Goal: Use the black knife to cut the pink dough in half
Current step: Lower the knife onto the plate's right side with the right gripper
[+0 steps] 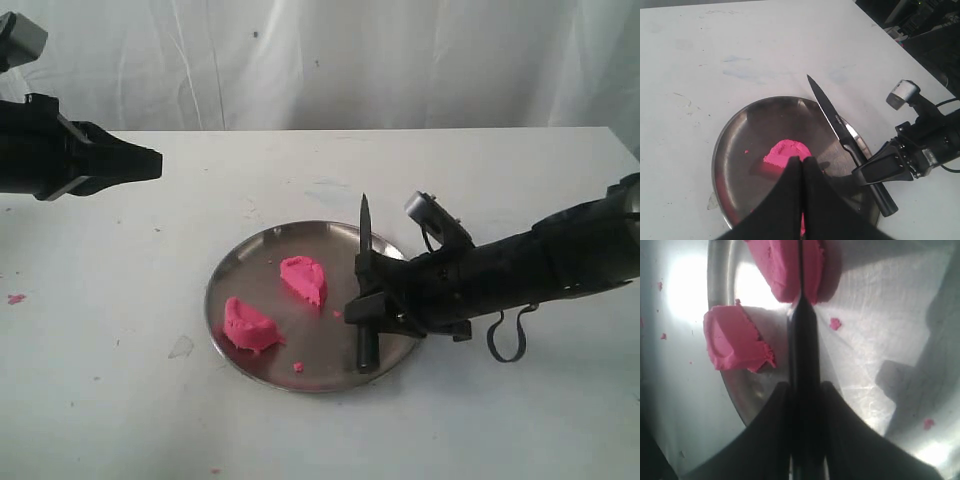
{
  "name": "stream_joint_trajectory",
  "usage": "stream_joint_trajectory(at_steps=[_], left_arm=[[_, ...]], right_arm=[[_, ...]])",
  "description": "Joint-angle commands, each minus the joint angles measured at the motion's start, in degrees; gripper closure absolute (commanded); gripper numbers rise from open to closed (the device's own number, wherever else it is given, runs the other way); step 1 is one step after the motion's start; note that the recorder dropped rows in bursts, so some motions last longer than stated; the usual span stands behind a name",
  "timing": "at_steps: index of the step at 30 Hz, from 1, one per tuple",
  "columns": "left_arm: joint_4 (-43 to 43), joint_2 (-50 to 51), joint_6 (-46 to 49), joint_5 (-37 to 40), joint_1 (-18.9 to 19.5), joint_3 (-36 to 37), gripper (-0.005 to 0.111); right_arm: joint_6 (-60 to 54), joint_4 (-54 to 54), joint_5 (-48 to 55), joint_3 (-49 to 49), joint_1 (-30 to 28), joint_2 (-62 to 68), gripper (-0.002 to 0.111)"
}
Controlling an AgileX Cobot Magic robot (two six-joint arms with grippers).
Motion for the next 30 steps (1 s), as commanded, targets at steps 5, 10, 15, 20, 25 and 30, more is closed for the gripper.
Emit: stream_joint_trajectory(at_steps=[5,10,15,20,25,30], left_arm=[[-1.0,-0.7,-0.2,0.6,0.1,0.4,0.107],[-1.0,-0.7,-0.2,0.6,0.1,0.4,0.107],[-1.0,-0.7,-0.2,0.6,0.1,0.4,0.107],[-1.0,-0.7,-0.2,0.6,0.1,0.4,0.107],[-1.0,-0.7,-0.2,0.6,0.1,0.4,0.107],[-1.0,-0.7,-0.2,0.6,0.1,0.4,0.107]], right_arm=[[0.1,0.2,0.5,2.2,-0.3,-0.7,0.108],[0.1,-0.5,0.3,2.3,-0.3,-0.5,0.108],[0.2,-0.6,1.3,2.3,-0.3,-0.5,0.108],[0.4,-0.6,3.5,2.3,-0.3,-0.5,0.108],[1.2,-0.6,2.9,2.3,-0.2,0.0,0.108],[1.3,-0.5,3.1,2.3,-0.2,1.1,0.100]])
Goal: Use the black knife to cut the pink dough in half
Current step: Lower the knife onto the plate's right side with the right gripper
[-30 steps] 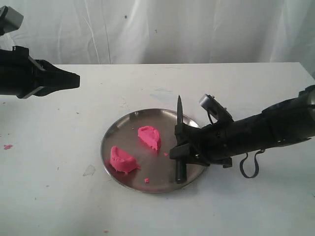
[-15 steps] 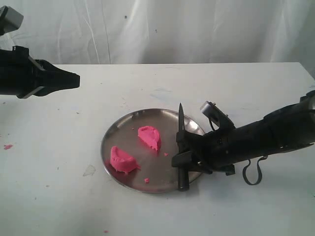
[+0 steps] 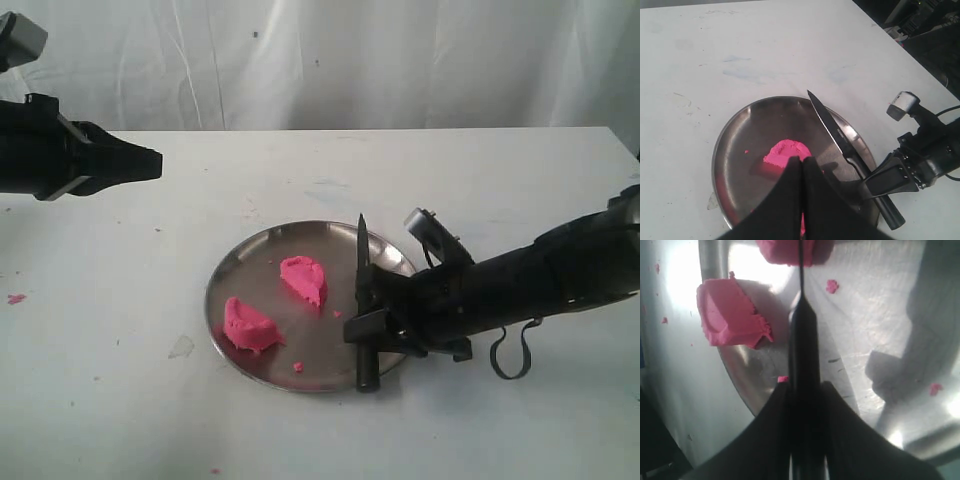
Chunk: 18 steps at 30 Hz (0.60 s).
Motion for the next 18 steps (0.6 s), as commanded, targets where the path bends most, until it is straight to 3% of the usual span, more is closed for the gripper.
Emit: stream_joint_trajectory(at_steps=[1,8,18], left_arm=[[-1.0,-0.7,-0.2,0.6,0.1,0.4,0.107],[-1.0,-0.7,-0.2,0.6,0.1,0.4,0.107],[-1.0,-0.7,-0.2,0.6,0.1,0.4,0.107]], right_arm=[[0.1,0.0,0.6,0.5,-0.2,0.8,0.097],[0.4,0.0,0.3,0.5,-0.2,1.2,0.080],[0.5,0.0,-0.8,0.5,-0.2,1.1,0.074]])
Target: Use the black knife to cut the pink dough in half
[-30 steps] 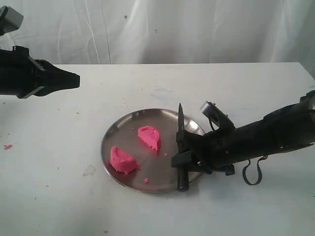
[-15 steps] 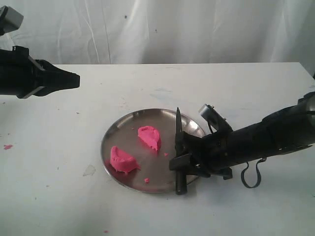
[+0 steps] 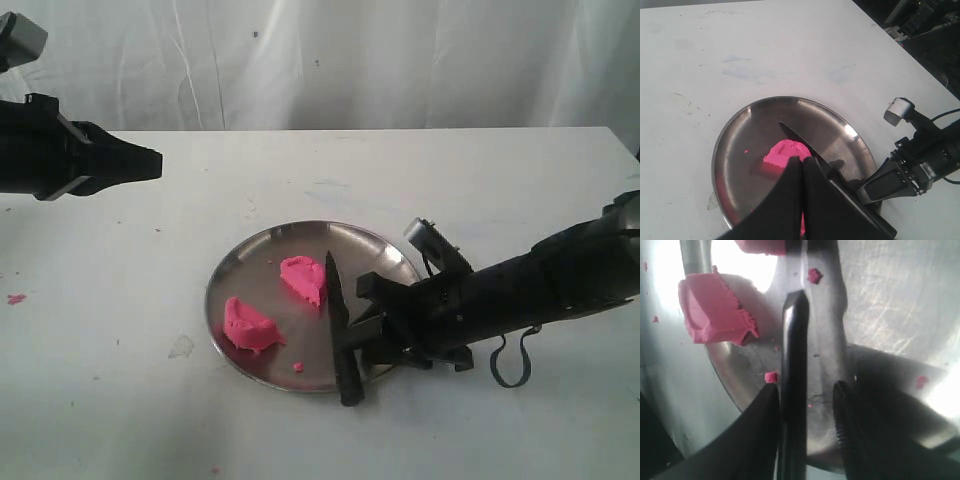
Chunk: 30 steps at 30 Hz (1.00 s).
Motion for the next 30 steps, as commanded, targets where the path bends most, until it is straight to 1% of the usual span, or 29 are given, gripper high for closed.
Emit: stream_joint_trajectory(at_steps=[1,5,8,14,17,20,24,27,30], left_arm=[[-1.0,-0.7,-0.2,0.6,0.1,0.4,0.107],[-1.0,-0.7,-0.2,0.6,0.1,0.4,0.107],[-1.0,-0.7,-0.2,0.6,0.1,0.4,0.107],[-1.0,-0.7,-0.2,0.6,0.1,0.4,0.107],[-1.0,-0.7,-0.2,0.6,0.1,0.4,0.107],[-1.0,-0.7,-0.2,0.6,0.1,0.4,0.107],[-1.0,-0.7,-0.2,0.6,0.1,0.4,0.107],[-1.0,-0.7,-0.2,0.6,0.1,0.4,0.107],[-1.0,-0.7,-0.2,0.6,0.1,0.4,0.107]], right_arm=[[0.0,0.2,-1.1,0.1,-0.2,-0.4,0.074],[0.0,0.2,-4.1,0.1,-0.2,-2.1,0.074],[-0.4,0.2,-4.4,0.1,-0.2,-4.2,0.074],[-2.4,-0.5,-4.5,0.1,-0.2,-12.1,0.074],[-1.9,-2.5,-5.0,0.2,-0.2,-18.1,0.074],[1.5,-6.2,-7.6,1.5,-0.2,-24.7,0.074],[3.0,-8.2,-12.1,5.3,-0.2,-35.1,0.079],[2.9,-8.2,-12.1,7.1,-0.2,-43.2,0.081],[2.9,-9.3,-10.8,8.0,-0.2,-49.7,0.087]])
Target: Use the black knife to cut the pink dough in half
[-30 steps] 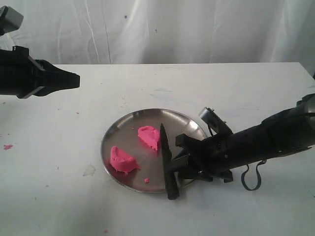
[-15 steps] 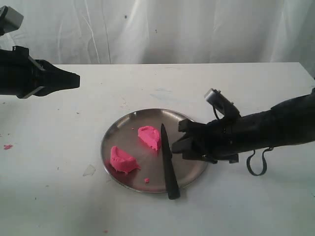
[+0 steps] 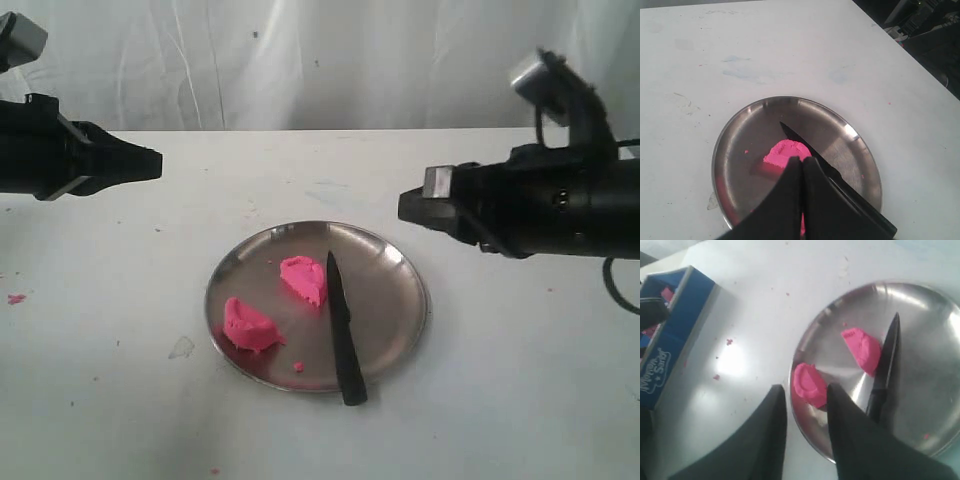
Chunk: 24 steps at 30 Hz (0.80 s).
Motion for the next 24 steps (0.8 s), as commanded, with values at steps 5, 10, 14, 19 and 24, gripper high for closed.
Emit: stream_joint_trajectory(at_steps=[5,10,14,19,24], left_arm=[[-1.0,-0.7,-0.2,0.7,0.1,0.4,0.107],[-1.0,-0.7,-0.2,0.7,0.1,0.4,0.107],[-1.0,-0.7,-0.2,0.7,0.1,0.4,0.107],[-1.0,-0.7,-0.2,0.7,0.1,0.4,0.107],[-1.0,-0.7,-0.2,0.7,0.1,0.4,0.107]], right_arm=[[0.1,-3.8,3.4,3.0,-0.2,-16.7,0.107],[1.2,-3.9,3.7,5.6,-0.2,-24.6,0.108],[2.2,-4.7,5.0,7.3,-0.2,-29.1,0.108],[2.6,-5.0,2.0,7.8,-0.2,-32.9,0.108],[2.6,-5.0,-0.2,7.8,-0.2,-34.2,0.108]])
